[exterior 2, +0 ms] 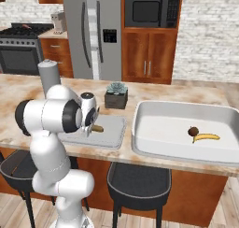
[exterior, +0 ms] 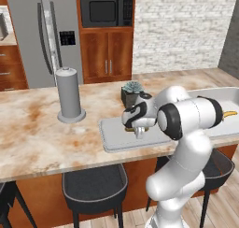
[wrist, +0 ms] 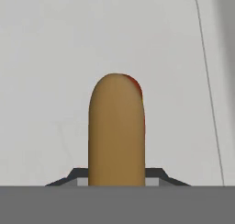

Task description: Place the cold items (banana and apple) from the fridge in one tupperware on the dining counter. Place the warm items (kebab skewer and hot dog) in the stove area in another tupperware.

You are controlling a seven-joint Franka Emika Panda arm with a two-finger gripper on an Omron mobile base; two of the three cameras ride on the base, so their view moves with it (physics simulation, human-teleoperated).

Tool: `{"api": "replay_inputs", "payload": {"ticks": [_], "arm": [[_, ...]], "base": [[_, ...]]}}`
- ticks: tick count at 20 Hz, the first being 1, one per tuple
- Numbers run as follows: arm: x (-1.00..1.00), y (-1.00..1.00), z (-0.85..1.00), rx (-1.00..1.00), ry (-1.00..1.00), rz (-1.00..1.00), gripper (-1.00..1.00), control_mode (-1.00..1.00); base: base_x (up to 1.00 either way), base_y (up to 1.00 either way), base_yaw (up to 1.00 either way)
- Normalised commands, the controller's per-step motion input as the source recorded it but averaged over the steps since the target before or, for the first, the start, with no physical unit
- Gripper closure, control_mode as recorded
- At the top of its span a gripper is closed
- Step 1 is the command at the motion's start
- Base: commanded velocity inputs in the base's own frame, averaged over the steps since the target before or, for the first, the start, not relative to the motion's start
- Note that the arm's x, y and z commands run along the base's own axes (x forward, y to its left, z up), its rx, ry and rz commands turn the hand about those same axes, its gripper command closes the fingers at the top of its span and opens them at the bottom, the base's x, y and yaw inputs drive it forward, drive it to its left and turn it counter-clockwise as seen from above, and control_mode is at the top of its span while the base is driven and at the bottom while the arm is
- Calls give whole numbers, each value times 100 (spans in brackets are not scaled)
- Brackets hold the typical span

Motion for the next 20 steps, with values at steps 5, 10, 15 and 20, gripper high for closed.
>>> {"api": "replay_inputs", "payload": {"ticks": [5,10,15,20], "arm": [[42,0,-39,0,0,-7,100,-100],[30,0,-40,0,0,-8,-100,-100],[-4,0,-28,0,0,-10,-100,-100],[-22,0,15,0,-2,-27,-100,-100]], "base": [[0,0,0],[0,0,0],[0,0,0],[0,0,0]]}}
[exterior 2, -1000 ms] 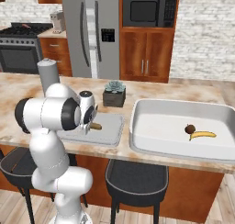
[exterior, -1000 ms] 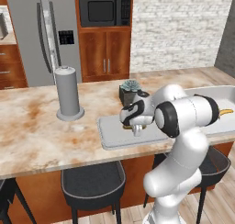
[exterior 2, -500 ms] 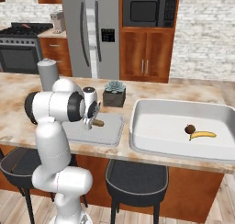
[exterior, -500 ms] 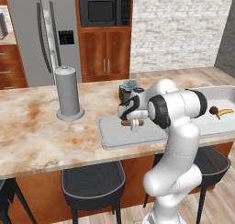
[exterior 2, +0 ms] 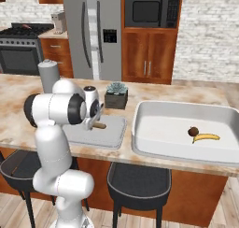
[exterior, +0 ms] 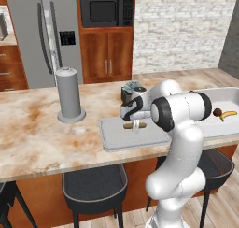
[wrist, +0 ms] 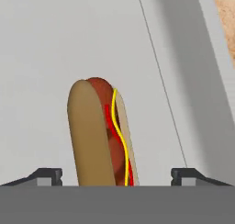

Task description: Place the cold items (banana and apple) from the fridge in one tupperware on the dining counter. Place the warm items (kebab skewer and hot dog) in the stove area in another tupperware.

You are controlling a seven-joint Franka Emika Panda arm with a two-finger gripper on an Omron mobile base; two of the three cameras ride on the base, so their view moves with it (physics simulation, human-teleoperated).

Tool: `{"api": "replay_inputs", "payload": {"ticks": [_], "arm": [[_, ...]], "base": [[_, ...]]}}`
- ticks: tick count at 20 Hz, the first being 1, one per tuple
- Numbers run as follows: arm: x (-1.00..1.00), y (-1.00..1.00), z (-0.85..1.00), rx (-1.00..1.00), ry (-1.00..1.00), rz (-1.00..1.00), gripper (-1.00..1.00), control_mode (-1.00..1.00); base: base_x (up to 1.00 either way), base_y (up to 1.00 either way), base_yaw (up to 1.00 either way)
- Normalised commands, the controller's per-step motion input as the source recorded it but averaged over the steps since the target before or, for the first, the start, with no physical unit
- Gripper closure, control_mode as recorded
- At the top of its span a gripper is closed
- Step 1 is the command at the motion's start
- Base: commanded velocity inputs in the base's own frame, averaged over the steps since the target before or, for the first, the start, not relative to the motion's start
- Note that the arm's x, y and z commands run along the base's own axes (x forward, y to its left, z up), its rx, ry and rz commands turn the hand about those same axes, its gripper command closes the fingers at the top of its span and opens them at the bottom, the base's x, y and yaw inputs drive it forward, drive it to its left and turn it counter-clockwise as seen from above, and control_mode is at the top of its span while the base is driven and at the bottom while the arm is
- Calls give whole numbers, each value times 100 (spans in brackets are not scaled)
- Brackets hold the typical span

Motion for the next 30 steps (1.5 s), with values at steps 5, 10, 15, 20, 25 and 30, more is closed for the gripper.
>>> {"api": "replay_inputs", "payload": {"ticks": [5,10,15,20,25,30], "arm": [[-41,7,51,0,-14,-18,-100,-100],[-61,19,46,0,-6,-10,-100,-100],[-71,15,46,1,0,-11,-100,-100],[-80,5,47,9,0,-19,-100,-100],[-99,0,36,18,-3,-36,-100,-100],[-98,0,39,20,0,-39,-100,-100]], "base": [[0,0,0],[0,0,0],[0,0,0],[0,0,0],[0,0,0],[0,0,0]]}}
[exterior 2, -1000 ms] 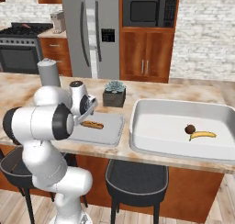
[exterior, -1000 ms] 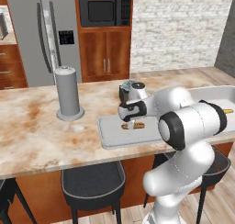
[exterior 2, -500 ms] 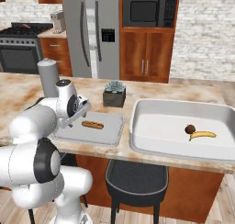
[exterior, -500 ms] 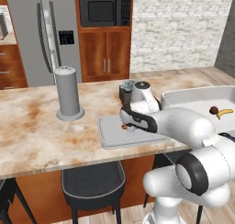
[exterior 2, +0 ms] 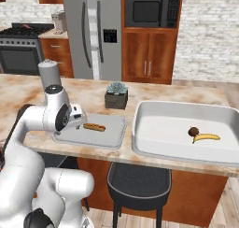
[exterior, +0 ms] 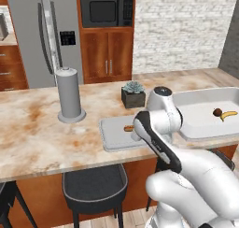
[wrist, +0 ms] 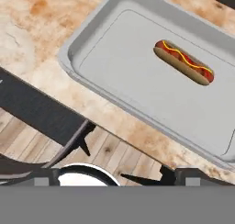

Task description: Place the cold items (banana and apple) from the fridge in one tupperware on the dining counter. Place the warm items (kebab skewer and hot dog) in the stove area in another tupperware.

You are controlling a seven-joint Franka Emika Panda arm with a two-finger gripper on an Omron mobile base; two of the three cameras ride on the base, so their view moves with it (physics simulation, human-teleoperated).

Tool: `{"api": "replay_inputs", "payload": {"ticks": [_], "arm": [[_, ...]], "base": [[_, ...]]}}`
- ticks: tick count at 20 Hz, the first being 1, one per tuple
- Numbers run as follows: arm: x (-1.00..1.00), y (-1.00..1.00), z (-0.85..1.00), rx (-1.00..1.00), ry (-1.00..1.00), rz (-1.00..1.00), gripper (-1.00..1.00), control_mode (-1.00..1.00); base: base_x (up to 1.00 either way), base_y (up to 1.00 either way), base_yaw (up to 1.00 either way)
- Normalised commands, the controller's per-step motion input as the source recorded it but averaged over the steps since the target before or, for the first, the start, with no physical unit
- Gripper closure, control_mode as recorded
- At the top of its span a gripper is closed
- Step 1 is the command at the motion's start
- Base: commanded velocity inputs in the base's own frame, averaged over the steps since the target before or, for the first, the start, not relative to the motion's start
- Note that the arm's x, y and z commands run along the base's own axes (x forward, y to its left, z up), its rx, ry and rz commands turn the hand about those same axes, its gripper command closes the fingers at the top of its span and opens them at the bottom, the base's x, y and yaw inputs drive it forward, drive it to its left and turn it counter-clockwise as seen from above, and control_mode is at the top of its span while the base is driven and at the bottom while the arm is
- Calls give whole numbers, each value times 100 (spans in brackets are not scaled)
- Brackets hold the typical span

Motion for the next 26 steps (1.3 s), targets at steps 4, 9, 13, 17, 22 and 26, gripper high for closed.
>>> {"api": "replay_inputs", "payload": {"ticks": [4,9,13,17,22,26], "arm": [[-99,0,40,18,-4,-42,-100,-100],[-93,0,46,4,-23,-52,-100,-100],[-76,-4,58,0,-25,-54,-100,-100],[-80,-19,49,1,-11,-28,-100,-100],[-88,-32,17,6,0,-6,-100,-100],[-43,-7,18,0,0,2,-100,-100]], "base": [[0,0,0],[0,0,0],[0,0,0],[0,0,0],[0,0,0],[0,0,0]]}}
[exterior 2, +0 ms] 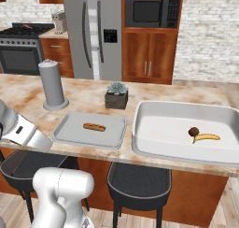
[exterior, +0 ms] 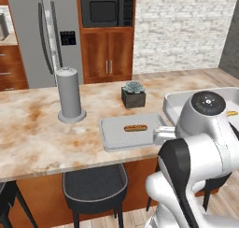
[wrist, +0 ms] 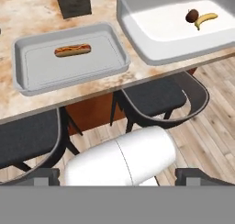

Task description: Place the cold items (banana and apple) from the fridge in one tupperware on the dining counter. Place the warm items (kebab skewer and hot dog) in the stove area in another tupperware.

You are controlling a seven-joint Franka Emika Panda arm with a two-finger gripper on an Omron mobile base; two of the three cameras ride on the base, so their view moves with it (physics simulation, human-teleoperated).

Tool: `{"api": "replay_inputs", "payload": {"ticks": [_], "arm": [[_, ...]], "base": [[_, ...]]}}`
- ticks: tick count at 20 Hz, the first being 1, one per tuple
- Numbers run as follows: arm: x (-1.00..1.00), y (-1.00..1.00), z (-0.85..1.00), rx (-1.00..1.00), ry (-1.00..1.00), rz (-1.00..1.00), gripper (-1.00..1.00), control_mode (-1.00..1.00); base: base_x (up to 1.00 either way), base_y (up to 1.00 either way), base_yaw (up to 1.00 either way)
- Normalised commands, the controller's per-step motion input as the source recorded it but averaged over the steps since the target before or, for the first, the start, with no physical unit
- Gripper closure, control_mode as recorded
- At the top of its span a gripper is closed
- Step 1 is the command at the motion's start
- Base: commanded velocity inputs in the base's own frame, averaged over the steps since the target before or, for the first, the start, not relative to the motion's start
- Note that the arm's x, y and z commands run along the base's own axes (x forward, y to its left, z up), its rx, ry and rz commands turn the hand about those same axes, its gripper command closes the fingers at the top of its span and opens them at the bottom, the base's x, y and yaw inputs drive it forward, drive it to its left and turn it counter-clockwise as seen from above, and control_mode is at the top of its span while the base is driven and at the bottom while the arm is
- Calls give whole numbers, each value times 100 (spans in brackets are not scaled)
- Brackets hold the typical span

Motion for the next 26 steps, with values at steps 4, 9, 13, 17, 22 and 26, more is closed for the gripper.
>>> {"api": "replay_inputs", "payload": {"ticks": [4,9,13,17,22,26], "arm": [[-3,0,1,0,0,7,-100,-100],[-3,0,0,0,-1,0,-100,100],[0,0,0,0,0,0,-100,100],[0,0,0,0,0,0,-100,100],[0,0,0,0,0,0,-100,100],[0,0,0,0,0,0,-100,100]], "base": [[0,0,0],[-16,21,1],[-14,74,0],[-31,79,0],[-68,91,7],[-86,98,31]]}}
